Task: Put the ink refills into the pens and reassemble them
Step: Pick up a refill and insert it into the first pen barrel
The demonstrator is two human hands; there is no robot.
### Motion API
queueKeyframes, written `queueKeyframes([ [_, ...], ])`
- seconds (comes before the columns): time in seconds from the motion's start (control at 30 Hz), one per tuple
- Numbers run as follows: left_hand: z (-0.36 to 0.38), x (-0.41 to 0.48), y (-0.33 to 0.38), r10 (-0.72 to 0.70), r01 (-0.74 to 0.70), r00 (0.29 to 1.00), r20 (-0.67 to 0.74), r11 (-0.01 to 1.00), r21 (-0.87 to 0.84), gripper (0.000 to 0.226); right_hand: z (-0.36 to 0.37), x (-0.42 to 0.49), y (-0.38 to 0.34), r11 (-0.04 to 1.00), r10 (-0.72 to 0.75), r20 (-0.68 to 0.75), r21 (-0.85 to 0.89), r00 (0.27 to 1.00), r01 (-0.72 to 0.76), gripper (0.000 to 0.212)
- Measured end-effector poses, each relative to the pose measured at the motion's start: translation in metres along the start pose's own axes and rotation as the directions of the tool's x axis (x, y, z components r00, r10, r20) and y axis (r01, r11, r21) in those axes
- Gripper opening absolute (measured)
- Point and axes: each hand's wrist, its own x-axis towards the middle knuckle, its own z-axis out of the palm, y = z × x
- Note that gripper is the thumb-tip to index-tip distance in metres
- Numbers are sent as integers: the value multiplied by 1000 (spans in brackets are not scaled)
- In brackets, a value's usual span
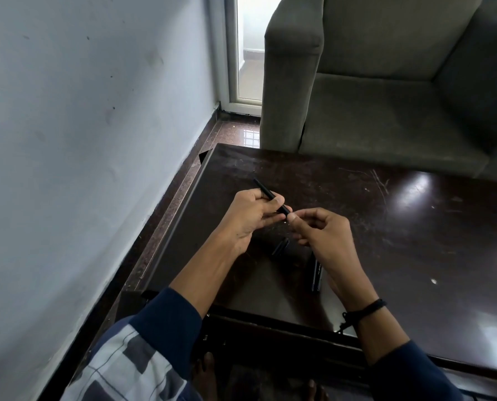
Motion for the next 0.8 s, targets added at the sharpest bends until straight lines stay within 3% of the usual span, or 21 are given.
queueKeyframes([
  [0.8,-4,1,6,-60,52,994,-87,995,-90,12,-5,2,-3,993,44,19,-111,999,-41,15],
])
